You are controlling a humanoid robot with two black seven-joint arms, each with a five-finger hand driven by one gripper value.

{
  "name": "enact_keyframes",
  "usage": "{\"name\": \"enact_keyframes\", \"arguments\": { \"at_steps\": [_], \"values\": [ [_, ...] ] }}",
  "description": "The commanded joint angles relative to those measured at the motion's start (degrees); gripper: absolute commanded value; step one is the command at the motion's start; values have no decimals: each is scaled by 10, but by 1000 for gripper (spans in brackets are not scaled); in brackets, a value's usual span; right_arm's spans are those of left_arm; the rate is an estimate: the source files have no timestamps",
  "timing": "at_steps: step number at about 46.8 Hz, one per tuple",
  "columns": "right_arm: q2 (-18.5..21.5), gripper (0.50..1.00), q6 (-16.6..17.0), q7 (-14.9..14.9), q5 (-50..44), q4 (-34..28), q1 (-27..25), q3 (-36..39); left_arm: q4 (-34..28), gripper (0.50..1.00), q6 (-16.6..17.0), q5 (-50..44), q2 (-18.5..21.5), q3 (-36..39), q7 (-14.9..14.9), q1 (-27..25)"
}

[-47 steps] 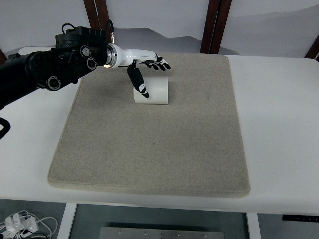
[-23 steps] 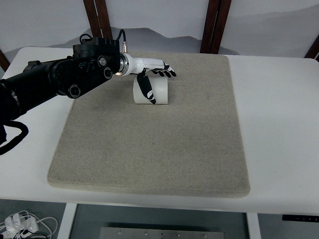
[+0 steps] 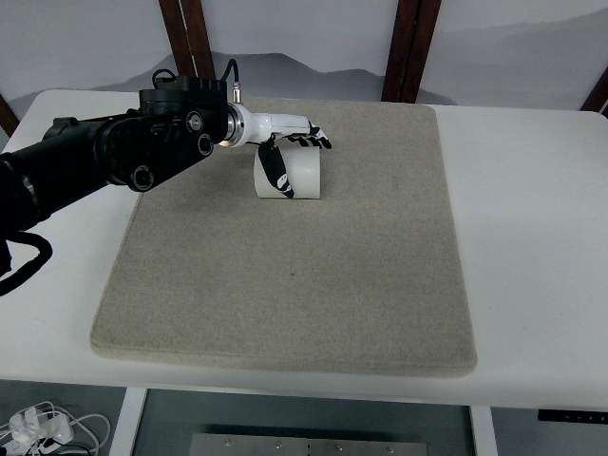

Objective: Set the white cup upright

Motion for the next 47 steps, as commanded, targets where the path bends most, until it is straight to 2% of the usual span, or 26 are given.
{"name": "enact_keyframes", "arguments": {
  "at_steps": [1,12,17,21,27,36,41,47],
  "values": [
    [0,952,0,0,0,0,0,0,0,857,0,0,1,4,0,0],
    [0,952,0,0,0,0,0,0,0,737,5,0,1,8,0,0],
    [0,952,0,0,0,0,-1,0,0,583,7,-1,1,7,-1,-1],
    [0,952,0,0,0,0,0,0,0,519,7,-5,1,6,-2,-2],
    [0,952,0,-1,0,0,-1,0,0,500,4,-13,8,-3,-6,-5],
    [0,952,0,0,0,0,0,0,10,500,-3,-39,14,-47,-19,-7],
    [0,952,0,0,0,0,-1,0,13,500,-25,-86,28,-75,-40,-7],
    [0,952,0,0,0,0,0,0,16,500,-50,-161,43,-89,-46,-5]
  ]
}}
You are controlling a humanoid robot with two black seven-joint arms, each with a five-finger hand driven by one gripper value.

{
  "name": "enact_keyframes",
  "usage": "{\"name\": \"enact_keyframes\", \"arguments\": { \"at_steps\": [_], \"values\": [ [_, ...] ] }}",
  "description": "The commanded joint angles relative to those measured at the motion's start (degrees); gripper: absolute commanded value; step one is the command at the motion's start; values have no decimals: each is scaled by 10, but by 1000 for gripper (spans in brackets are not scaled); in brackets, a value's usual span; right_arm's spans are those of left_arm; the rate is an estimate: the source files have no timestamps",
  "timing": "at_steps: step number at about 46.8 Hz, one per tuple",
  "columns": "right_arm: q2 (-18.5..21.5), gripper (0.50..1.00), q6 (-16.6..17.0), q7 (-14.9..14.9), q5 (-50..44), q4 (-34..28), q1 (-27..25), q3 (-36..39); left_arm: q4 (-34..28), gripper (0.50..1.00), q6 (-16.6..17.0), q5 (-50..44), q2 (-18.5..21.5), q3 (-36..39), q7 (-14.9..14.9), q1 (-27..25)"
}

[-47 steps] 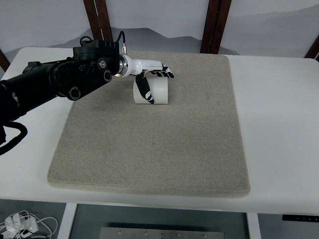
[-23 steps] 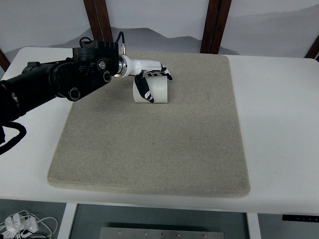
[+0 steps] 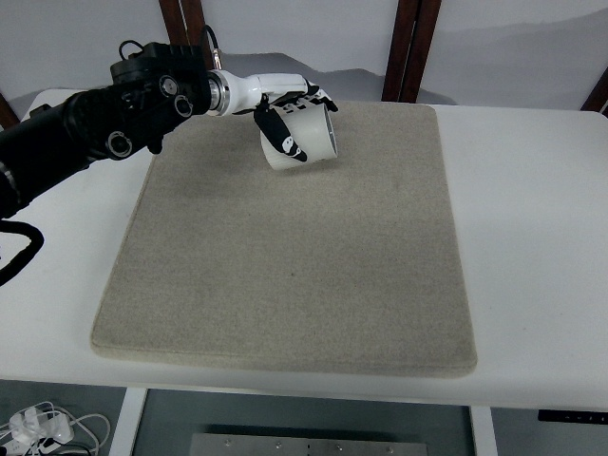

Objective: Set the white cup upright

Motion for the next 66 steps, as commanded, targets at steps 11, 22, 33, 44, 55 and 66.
{"name": "enact_keyframes", "arguments": {
  "at_steps": [11,22,33,44,55,66],
  "values": [
    [0,952,0,0,0,0,0,0,32,500,-43,-164,28,-10,-49,10],
    [0,952,0,0,0,0,0,0,87,500,-69,-222,27,-10,-138,43],
    [0,952,0,0,0,0,0,0,91,500,-71,-280,25,-34,-238,99],
    [0,952,0,0,0,0,0,0,92,500,-73,-291,20,-84,-265,158],
    [0,952,0,0,0,0,0,0,93,500,-72,-291,20,-90,-265,189],
    [0,952,0,0,0,0,0,0,132,500,-68,-292,12,-100,-265,199]
  ]
}}
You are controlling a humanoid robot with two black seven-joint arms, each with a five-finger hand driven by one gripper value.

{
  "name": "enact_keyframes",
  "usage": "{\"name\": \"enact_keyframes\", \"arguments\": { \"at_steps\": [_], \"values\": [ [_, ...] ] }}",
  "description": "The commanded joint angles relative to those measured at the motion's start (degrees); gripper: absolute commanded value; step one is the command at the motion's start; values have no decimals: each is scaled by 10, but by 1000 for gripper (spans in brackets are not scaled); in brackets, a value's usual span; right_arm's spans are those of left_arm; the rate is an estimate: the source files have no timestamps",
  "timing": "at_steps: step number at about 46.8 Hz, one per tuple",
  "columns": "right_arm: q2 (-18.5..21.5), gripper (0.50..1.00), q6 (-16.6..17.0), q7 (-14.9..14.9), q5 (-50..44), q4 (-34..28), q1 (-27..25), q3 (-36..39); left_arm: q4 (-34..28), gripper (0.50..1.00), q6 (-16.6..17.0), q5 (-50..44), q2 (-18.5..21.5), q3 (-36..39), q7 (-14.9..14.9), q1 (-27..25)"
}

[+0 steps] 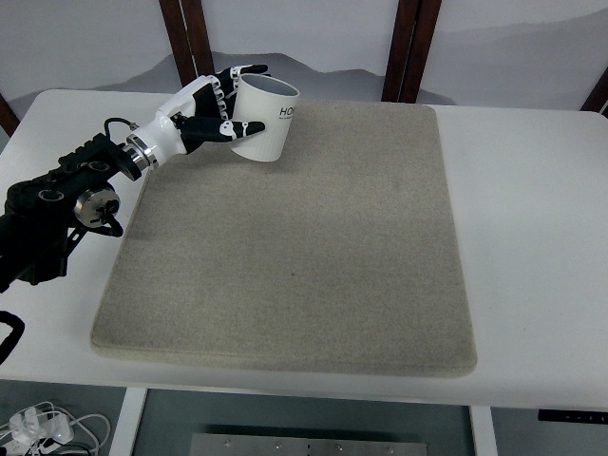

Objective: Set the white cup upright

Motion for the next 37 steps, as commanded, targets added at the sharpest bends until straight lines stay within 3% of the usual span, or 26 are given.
{"name": "enact_keyframes", "arguments": {
  "at_steps": [1,24,37],
  "values": [
    [0,952,0,-1,0,0,1,0,20,500,0,-1,-8,-5,0,0],
    [0,952,0,0,0,0,1,0,36,500,18,1,-12,-13,0,21],
    [0,952,0,0,0,0,1,0,38,500,25,6,-36,-7,0,37]
  ]
}}
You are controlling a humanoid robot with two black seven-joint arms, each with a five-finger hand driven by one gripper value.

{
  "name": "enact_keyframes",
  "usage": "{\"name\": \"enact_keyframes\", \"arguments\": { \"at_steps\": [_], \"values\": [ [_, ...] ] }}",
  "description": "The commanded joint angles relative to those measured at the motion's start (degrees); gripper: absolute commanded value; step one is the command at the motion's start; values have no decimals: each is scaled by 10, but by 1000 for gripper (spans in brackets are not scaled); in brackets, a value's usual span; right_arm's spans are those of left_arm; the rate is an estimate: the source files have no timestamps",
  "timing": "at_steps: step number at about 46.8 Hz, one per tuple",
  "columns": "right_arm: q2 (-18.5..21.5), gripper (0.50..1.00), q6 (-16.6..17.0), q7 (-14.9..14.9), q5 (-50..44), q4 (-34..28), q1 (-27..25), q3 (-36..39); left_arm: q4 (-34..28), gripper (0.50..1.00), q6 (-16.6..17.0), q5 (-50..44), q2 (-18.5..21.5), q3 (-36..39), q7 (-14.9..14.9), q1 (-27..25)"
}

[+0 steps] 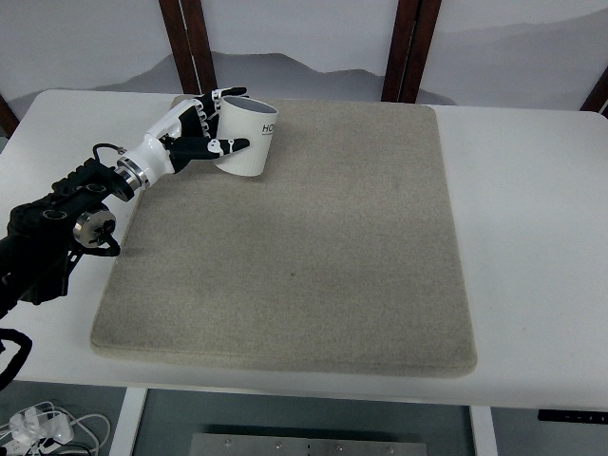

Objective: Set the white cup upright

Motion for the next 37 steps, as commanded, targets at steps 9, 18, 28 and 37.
{"name": "enact_keyframes", "arguments": {
  "at_steps": [9,18,28,37],
  "values": [
    [0,952,0,0,0,0,0,0,0,501,25,3,-17,5,0,10],
    [0,952,0,0,0,0,0,0,-1,544,31,4,-17,5,0,10],
    [0,952,0,0,0,0,0,0,-1,628,56,6,-26,6,0,10],
    [0,952,0,0,0,0,0,0,-1,769,61,6,-26,11,0,10]
  ]
}}
